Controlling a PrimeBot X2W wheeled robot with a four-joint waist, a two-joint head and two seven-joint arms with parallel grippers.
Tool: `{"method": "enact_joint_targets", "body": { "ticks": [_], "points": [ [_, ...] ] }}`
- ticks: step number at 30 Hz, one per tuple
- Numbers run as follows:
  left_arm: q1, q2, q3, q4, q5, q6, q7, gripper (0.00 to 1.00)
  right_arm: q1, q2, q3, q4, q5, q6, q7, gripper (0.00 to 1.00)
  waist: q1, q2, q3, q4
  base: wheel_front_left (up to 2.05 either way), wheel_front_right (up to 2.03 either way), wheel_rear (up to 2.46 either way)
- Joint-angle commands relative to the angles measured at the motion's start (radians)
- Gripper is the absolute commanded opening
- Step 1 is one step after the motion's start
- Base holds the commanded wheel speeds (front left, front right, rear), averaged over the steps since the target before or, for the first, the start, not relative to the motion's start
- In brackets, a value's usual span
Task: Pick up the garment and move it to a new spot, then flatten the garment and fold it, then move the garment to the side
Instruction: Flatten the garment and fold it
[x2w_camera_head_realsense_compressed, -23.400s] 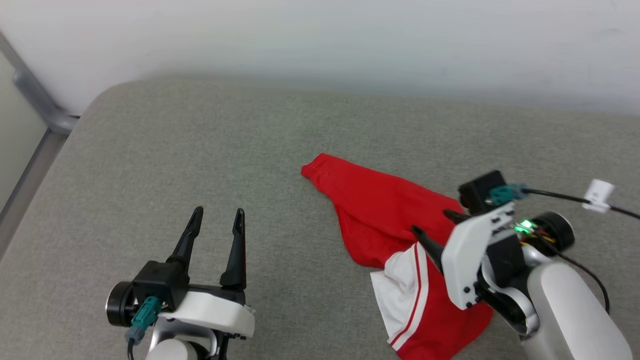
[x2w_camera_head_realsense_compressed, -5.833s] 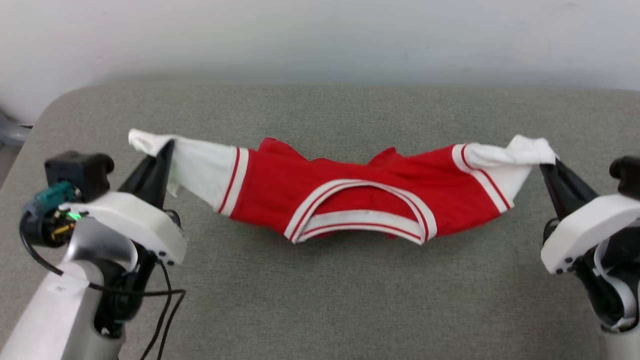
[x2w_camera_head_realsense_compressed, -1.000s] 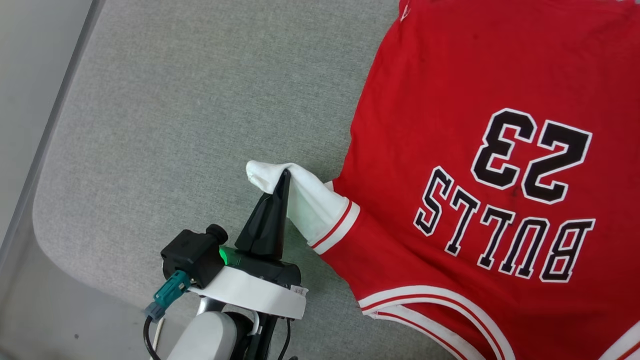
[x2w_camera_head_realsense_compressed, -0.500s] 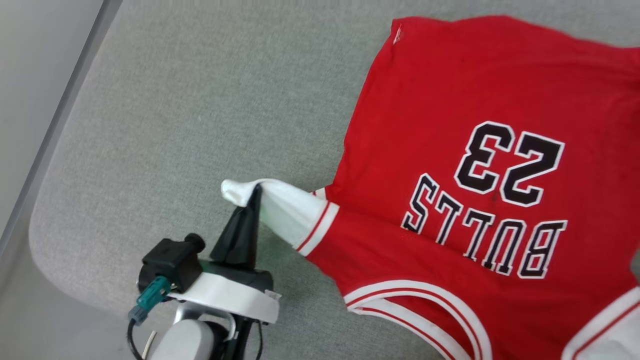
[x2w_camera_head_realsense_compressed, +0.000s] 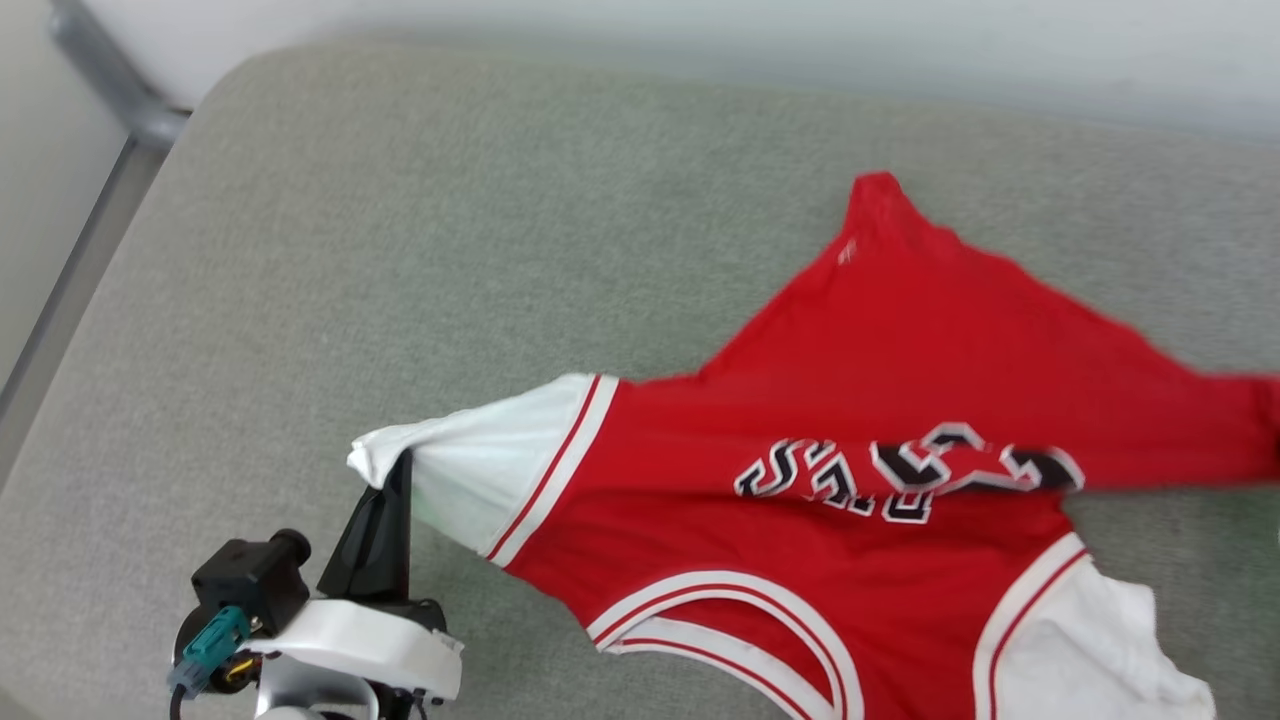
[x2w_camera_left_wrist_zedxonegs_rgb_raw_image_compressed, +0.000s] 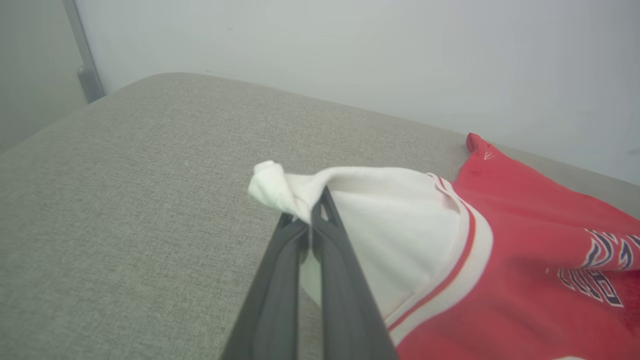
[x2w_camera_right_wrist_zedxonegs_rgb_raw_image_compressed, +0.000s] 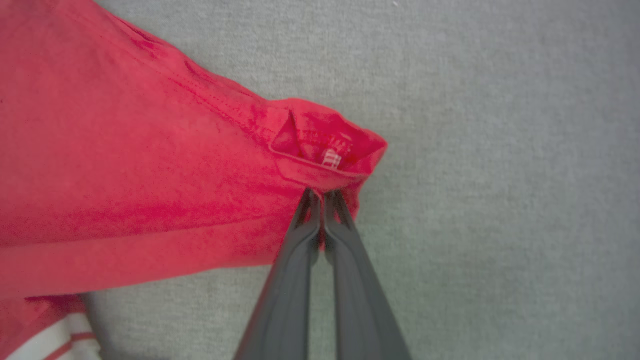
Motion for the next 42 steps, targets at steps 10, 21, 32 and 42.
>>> {"method": "enact_joint_targets", "body": {
  "ticks": [10, 21, 32, 42],
  "points": [
    [0.062, 0.028, 0.009, 0.030, -0.021, 0.015, 0.041, 0.00, 0.462, 0.274, -0.163, -0.294, -0.007, -0.001, 0.044, 0.00, 0.0001, -0.0001, -0.105, -0.087, 0.00, 0.00, 0.00],
    [0.072, 0.043, 0.011, 0.054, -0.032, 0.015, 0.052, 0.00, 0.568, 0.353, -0.189, -0.333, 0.140, -0.001, -0.182, 1.00, 0.0001, -0.0001, -0.119, -0.121, 0.00, 0.00, 0.00],
    [0.009, 0.033, -0.011, 0.021, -0.018, 0.014, 0.044, 0.00, 0.325, 0.284, -0.069, -0.193, 0.087, -0.001, -0.656, 1.00, 0.0001, -0.0001, -0.061, -0.096, 0.00, 0.00, 0.00],
    [-0.080, -0.009, -0.058, 0.000, -0.007, -0.008, 0.018, 0.00, -0.033, 0.071, 0.246, 0.027, 0.154, -0.001, -0.384, 1.00, 0.0001, -0.0001, 0.050, -0.028, 0.00, 0.00, 0.00]
  ]
}}
